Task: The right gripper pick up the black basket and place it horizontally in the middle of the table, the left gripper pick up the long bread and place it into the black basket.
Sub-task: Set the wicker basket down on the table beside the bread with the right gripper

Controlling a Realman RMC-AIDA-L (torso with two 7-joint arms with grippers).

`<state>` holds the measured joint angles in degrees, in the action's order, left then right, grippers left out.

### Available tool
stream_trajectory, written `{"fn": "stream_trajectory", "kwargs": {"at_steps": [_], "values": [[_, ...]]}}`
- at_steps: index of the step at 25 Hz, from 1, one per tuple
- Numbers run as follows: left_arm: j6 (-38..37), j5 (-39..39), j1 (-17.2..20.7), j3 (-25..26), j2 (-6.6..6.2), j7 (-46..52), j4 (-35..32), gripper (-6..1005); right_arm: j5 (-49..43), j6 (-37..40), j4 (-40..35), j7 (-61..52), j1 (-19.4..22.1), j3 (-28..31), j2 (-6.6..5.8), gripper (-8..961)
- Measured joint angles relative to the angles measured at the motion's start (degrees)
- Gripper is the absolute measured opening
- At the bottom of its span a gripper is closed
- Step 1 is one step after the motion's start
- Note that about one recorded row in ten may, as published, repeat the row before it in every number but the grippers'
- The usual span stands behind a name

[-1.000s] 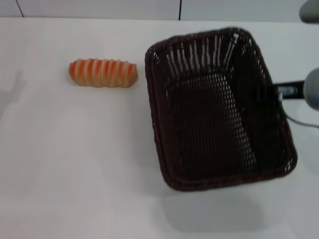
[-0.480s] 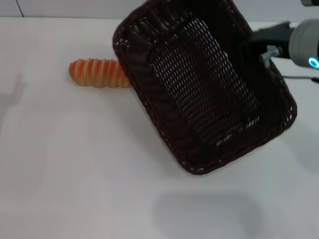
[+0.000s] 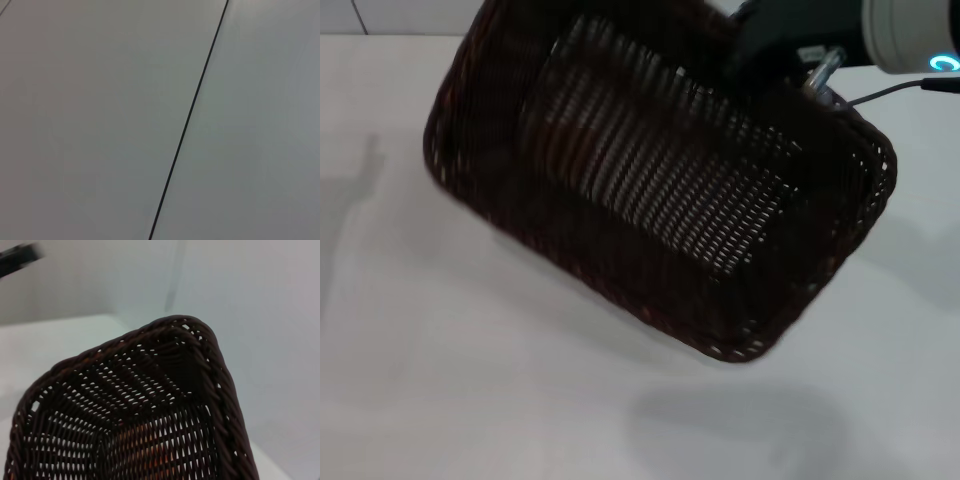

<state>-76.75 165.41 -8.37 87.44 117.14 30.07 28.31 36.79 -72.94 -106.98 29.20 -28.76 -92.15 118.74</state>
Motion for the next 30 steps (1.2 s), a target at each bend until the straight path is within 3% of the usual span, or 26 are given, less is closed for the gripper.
{"fn": "stream_trajectory", "kwargs": {"at_steps": [1, 5, 11, 16, 30], "values": [[1.1, 0.0, 0.1, 0.3, 0.24, -1.5, 1.2, 859, 1.5, -4.4, 0.8, 3.2, -2.7, 1.4, 0.00, 140], [2.7, 0.0, 0.3, 1.2, 0.54, -2.6, 3.0, 859, 3.3, -9.9, 1.5, 7.2, -6.1, 3.4, 0.01, 141], [5.2, -0.1, -0.5, 4.3, 0.66, -2.9, 4.5, 859, 10.9, -23.0, 7.9, 15.3, -15.7, 10.1, -0.21, 141], [5.6, -0.3, -1.4, 5.2, 0.79, -2.9, 4.5, 859, 12.5, -25.5, 13.8, 18.5, -19.7, 10.3, -1.04, 141], [6.5, -0.2, -3.1, 6.4, 0.90, -2.9, 4.5, 860, 12.6, -25.8, 21.4, 20.8, -20.5, 8.7, -1.08, 140]]}}
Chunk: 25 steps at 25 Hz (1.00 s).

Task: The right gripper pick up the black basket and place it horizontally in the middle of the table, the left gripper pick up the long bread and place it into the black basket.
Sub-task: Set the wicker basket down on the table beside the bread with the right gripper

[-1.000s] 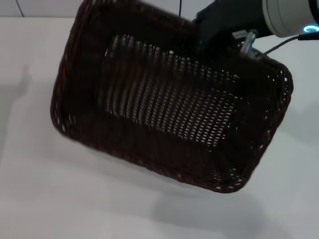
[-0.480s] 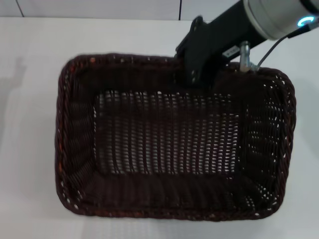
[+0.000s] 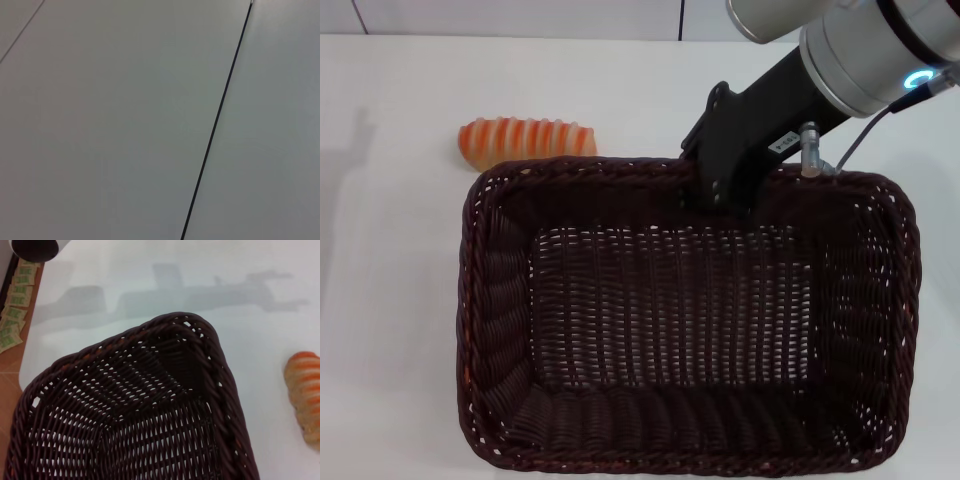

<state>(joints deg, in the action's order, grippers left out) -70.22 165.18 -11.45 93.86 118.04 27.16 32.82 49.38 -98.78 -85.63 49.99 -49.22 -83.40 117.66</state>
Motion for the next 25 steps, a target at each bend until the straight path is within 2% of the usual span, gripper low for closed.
{"fn": "stream_trajectory", "kwargs": {"at_steps": [7, 13, 18, 23, 25], "values": [[0.7, 0.1, -0.3, 0.0, 0.00, 0.0, 0.0, 859, -0.8, 0.8, 1.8, -1.0, 0.9, -0.2, 0.46, 140], [0.7, 0.2, -0.2, -0.3, 0.00, 0.0, 0.0, 859, -0.9, 1.4, 4.5, -3.9, 0.7, -3.8, 0.63, 141], [0.3, 0.2, 0.2, -0.4, 0.00, 0.4, 0.0, 859, -1.3, 2.4, 5.1, -4.5, 0.9, -4.4, 0.80, 140], [0.1, 0.2, 0.4, -0.4, 0.00, 0.6, 0.0, 859, -3.4, 3.5, 6.3, -4.6, 0.9, -4.6, 1.00, 259], [-0.3, 0.1, 0.6, -0.5, 0.00, 0.7, 0.1, 859, -3.6, 3.6, 6.4, -4.6, 0.9, -4.7, 1.01, 259]]}}
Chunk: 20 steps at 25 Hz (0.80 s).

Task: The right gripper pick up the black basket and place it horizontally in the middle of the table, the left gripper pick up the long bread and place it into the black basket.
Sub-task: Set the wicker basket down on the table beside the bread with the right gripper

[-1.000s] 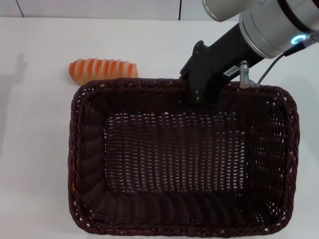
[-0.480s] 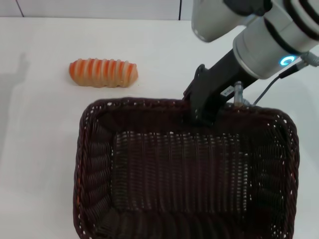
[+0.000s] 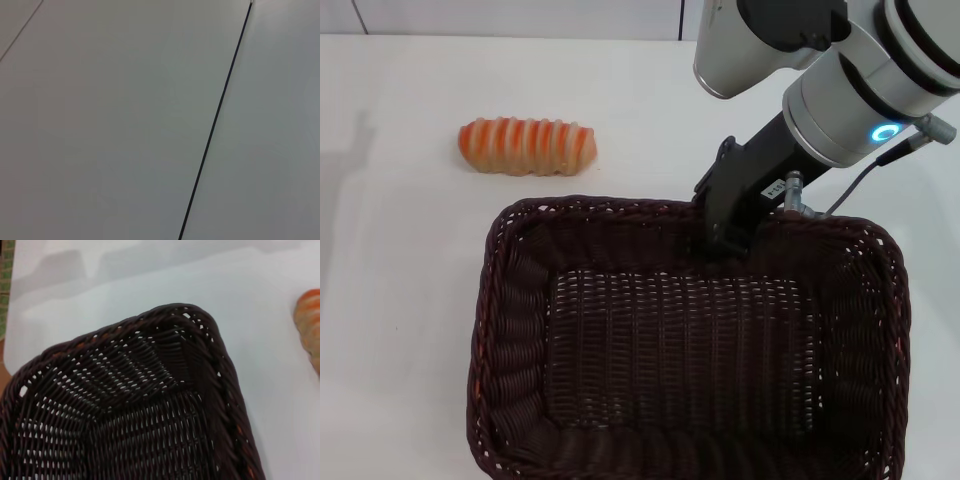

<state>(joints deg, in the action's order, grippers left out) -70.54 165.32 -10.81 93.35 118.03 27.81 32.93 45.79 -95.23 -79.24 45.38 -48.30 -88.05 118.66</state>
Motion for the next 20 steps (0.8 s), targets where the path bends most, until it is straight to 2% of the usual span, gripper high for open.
{"fn": "stream_trajectory", "kwargs": {"at_steps": [14, 20], "values": [[-0.1, 0.0, 0.8, -1.1, 0.19, 0.5, 1.3, 858, -3.9, 4.1, 0.0, -0.3, 0.2, -0.4, 0.14, 258], [-0.1, 0.0, 0.9, -1.5, 0.18, 0.7, 1.9, 858, -6.8, 10.2, 0.0, -0.2, -0.5, -2.6, 0.16, 257]]}}
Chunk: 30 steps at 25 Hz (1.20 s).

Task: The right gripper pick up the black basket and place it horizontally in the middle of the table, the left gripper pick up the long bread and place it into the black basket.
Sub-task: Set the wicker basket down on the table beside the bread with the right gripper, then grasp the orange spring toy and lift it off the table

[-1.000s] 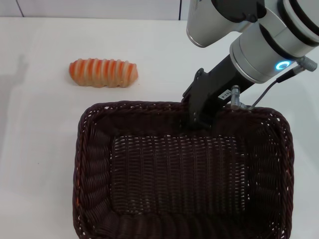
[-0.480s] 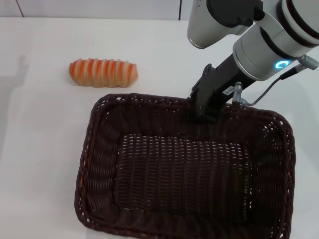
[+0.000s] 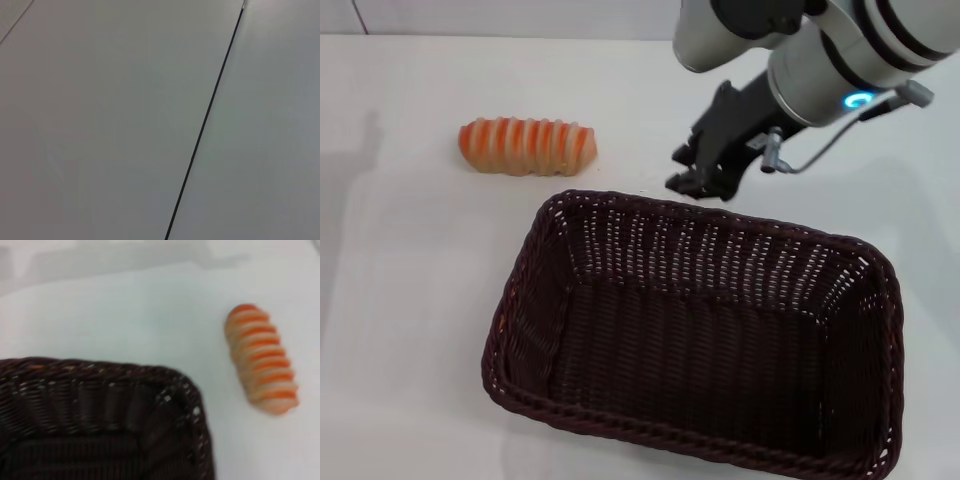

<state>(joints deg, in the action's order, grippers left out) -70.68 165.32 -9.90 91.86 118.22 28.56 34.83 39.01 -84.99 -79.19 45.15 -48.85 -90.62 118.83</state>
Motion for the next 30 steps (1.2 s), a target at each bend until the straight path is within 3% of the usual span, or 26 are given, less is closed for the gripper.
{"fn": "stream_trajectory", "kwargs": {"at_steps": [7, 13, 15, 16, 18, 19, 22, 24, 27, 28, 30], "values": [[-0.1, 0.0, 0.4, -0.3, 0.07, 1.0, 0.1, 858, -3.6, 12.4, -2.4, 0.0, 2.6, -2.3, 0.13, 259], [0.3, 0.0, 0.0, -0.9, -0.04, 1.3, 0.1, 858, -4.8, 29.4, -7.4, 1.9, 12.1, -2.3, 0.17, 258], [0.4, 0.0, -0.1, -1.2, -0.12, 1.5, 0.2, 858, -4.6, 40.3, -9.8, 3.4, 18.8, -2.6, 0.19, 258], [0.4, 0.0, -0.1, -1.2, -0.12, 1.5, 0.2, 857, -4.6, 40.3, -9.8, 3.4, 18.8, -2.6, 0.19, 257], [0.6, 0.1, -0.2, -2.2, -0.29, 3.2, 1.0, 857, -4.2, 52.6, -10.7, 5.3, 25.5, -4.6, 0.20, 257], [0.6, 0.1, -0.2, -2.2, -0.29, 3.2, 1.0, 857, -4.2, 52.6, -10.7, 5.3, 25.5, -4.6, 0.20, 257], [0.8, 0.1, -0.1, -3.0, -0.42, 3.8, 1.5, 857, -4.2, 68.5, -9.2, 6.9, 32.1, -8.5, 0.20, 258], [0.8, 0.1, -0.1, -3.0, -0.42, 3.8, 1.5, 857, -4.2, 78.6, -7.0, 7.1, 35.2, -11.2, 0.18, 259], [5.2, 0.1, 0.5, -7.2, -1.48, 4.4, 5.4, 857, -4.2, 94.2, -2.0, 6.2, 38.2, -15.2, 0.19, 272], [5.2, 0.1, 0.5, -7.2, -1.48, 4.4, 5.4, 857, -4.1, 105.0, 2.2, 3.2, 39.3, -17.5, 0.21, 276], [6.8, 0.1, 0.6, -8.4, -1.93, 4.7, 6.7, 857, -4.1, 109.5, 4.3, 1.0, 39.5, -18.3, 0.21, 285]]}}
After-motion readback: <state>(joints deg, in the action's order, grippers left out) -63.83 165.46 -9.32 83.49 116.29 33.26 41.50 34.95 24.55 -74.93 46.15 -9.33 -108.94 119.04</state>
